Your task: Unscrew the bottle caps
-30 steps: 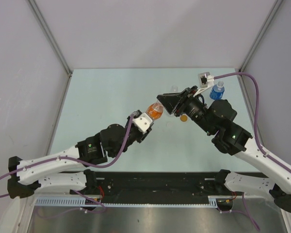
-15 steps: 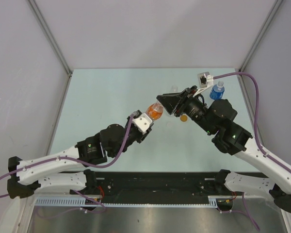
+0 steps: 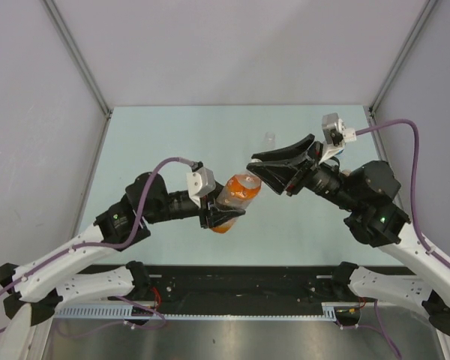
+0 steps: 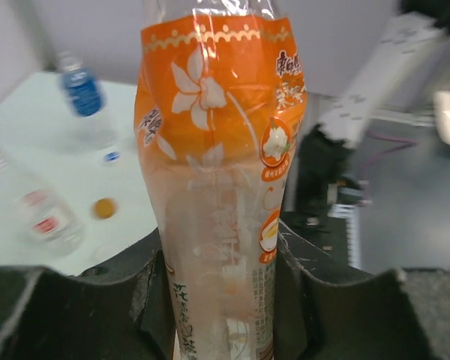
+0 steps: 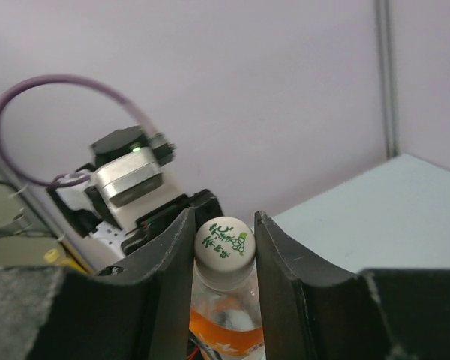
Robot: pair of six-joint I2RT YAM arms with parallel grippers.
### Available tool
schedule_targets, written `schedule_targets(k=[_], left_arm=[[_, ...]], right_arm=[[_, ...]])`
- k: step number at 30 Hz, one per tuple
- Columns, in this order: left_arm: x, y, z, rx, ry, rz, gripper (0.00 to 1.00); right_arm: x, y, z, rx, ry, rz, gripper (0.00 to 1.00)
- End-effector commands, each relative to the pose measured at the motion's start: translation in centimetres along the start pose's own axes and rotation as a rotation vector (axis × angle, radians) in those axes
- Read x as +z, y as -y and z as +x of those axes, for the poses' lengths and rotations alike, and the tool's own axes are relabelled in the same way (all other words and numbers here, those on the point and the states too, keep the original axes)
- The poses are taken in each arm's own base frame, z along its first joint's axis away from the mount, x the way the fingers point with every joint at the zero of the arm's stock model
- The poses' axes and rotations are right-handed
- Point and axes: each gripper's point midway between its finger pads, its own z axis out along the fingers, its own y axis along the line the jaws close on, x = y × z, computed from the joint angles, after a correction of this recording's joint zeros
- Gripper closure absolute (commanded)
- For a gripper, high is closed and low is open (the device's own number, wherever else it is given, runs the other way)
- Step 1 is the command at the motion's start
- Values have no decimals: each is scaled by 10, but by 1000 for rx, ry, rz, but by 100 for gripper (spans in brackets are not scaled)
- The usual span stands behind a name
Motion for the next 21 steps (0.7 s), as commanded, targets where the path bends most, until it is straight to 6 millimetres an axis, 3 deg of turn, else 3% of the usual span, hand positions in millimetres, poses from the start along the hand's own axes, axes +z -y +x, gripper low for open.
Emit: schedule_targets(k=[1,5,12,21], left_arm=[[-18,78,-39,-76,62,505,100],[-24,91,-43,-117,50,654,100],[-33,106,-52,-135,59,835,100],[-32,111,-56,-160,73,917,100]], right_arm=[[-14,-56,-6,-118,-22,-335,100],[-29,-82,-5,-131,-53,-526,100],[-61,-107,7,-143,-173,-793,100],[-88,-122,14,-190,-248,-978,100]])
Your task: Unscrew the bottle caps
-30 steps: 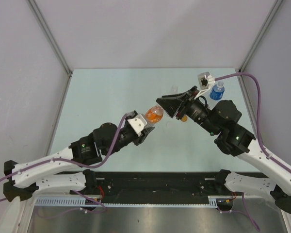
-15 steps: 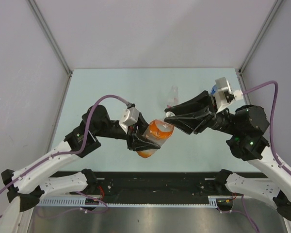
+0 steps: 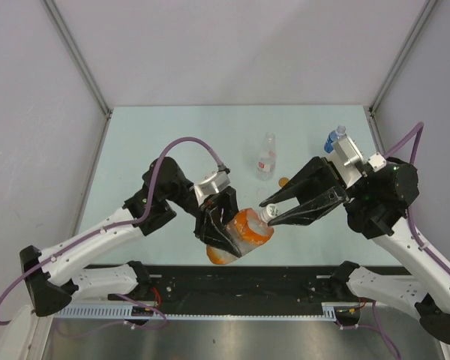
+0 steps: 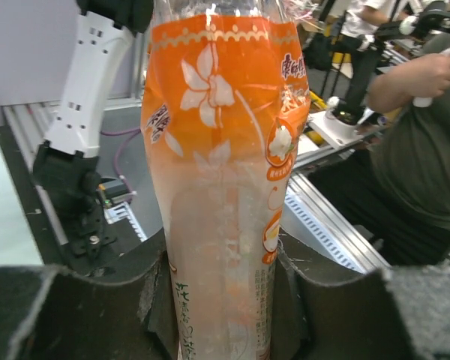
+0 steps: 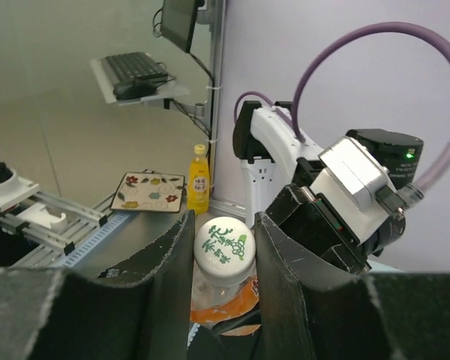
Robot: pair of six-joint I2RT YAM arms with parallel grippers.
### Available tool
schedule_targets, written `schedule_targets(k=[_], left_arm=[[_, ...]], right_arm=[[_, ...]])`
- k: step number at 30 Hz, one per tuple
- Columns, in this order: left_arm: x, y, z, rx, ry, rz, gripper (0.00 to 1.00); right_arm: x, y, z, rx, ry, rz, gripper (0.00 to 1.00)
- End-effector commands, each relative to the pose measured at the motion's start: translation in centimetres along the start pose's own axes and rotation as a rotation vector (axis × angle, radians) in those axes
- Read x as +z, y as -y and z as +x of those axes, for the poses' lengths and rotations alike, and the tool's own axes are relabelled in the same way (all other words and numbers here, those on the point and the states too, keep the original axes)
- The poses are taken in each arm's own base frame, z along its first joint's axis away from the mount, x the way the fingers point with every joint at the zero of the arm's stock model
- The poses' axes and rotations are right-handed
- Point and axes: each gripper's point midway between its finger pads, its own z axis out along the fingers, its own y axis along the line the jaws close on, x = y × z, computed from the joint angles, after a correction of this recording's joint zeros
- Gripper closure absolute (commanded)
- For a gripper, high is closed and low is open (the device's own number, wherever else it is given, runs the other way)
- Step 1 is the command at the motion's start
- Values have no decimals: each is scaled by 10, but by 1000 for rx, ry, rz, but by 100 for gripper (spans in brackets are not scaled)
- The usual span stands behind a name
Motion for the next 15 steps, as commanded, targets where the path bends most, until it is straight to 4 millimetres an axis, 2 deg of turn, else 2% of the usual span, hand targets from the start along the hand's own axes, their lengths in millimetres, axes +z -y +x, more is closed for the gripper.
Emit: schedule_targets(k=[1,6,15], left_arm=[[0,19,-27,140,48,65,100],[0,17,-24,136,46,74,100],[0,16,-18,136,28,81,100]], right_arm=[[-7,-35,17,27,-119,-204,100],[-10,-45,24,9,-155,-285,100],[-9,-42,32,21,-180,-326,100]])
